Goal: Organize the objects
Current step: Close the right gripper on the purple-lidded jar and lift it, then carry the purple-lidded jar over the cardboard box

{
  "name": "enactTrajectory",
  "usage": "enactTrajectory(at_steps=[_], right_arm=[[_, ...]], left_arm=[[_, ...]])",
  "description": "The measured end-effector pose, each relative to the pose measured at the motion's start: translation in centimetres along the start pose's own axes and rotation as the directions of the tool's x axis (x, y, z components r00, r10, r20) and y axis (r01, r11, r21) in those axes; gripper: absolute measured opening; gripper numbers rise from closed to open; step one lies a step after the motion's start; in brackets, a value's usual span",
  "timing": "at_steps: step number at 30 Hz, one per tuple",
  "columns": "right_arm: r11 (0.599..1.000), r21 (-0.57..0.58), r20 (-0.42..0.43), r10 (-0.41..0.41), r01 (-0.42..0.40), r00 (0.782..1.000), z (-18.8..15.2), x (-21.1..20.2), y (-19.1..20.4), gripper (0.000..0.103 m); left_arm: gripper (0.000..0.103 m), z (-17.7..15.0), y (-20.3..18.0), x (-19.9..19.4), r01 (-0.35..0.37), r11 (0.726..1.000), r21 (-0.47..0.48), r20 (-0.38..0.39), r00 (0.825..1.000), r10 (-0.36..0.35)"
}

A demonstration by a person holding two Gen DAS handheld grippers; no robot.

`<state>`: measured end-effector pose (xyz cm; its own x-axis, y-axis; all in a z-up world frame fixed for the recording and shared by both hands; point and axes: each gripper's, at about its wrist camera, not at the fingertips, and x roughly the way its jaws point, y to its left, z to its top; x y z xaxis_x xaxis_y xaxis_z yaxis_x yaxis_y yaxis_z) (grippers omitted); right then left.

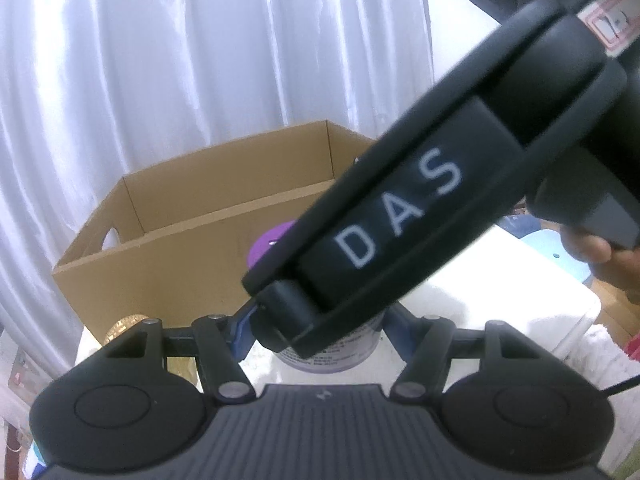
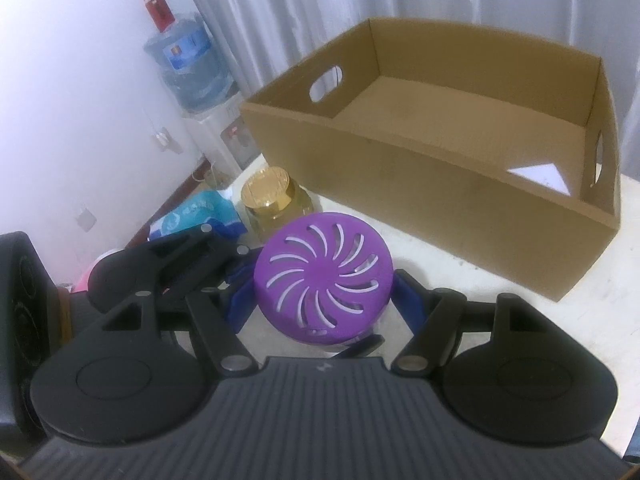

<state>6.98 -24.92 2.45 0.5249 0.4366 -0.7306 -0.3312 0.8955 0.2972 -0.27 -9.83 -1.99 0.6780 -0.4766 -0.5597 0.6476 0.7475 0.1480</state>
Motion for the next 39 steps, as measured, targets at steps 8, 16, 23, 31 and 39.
enactTrajectory(at_steps=[8, 16, 23, 31, 39], right_arm=[[1.000, -0.014, 0.042, 0.000, 0.001, 0.999, 1.3, -1.5, 0.1, 0.071], [1.000, -0.016, 0.077, -0.022, 0.024, 0.997, 5.8, -2.2, -1.0, 0.070], [0.999, 0.037, 0.052, -0.025, 0.023, 0.998, 10.8, -0.6, -5.2, 0.069], [0.993, 0.117, -0.021, -0.025, 0.028, 0.999, 16.2, 3.7, -11.2, 0.065], [0.987, 0.161, -0.068, -0.012, 0.023, 0.998, 19.6, 8.3, -16.7, 0.065]], left_arm=[[0.066, 0.6, 0.5, -1.4, -0.015, 1.000, -0.009, 0.032, 0.999, 0.015], [0.066, 3.6, 2.5, -0.3, -0.004, 0.999, -0.053, 0.045, 0.999, 0.007], [0.066, 6.5, 4.4, 3.5, 0.023, 0.988, -0.154, -0.012, 1.000, -0.025], [0.066, 8.9, 6.0, 9.4, 0.038, 0.965, -0.261, -0.097, 0.993, -0.066], [0.066, 9.8, 6.7, 14.3, 0.000, 0.955, -0.296, -0.180, 0.982, -0.056]])
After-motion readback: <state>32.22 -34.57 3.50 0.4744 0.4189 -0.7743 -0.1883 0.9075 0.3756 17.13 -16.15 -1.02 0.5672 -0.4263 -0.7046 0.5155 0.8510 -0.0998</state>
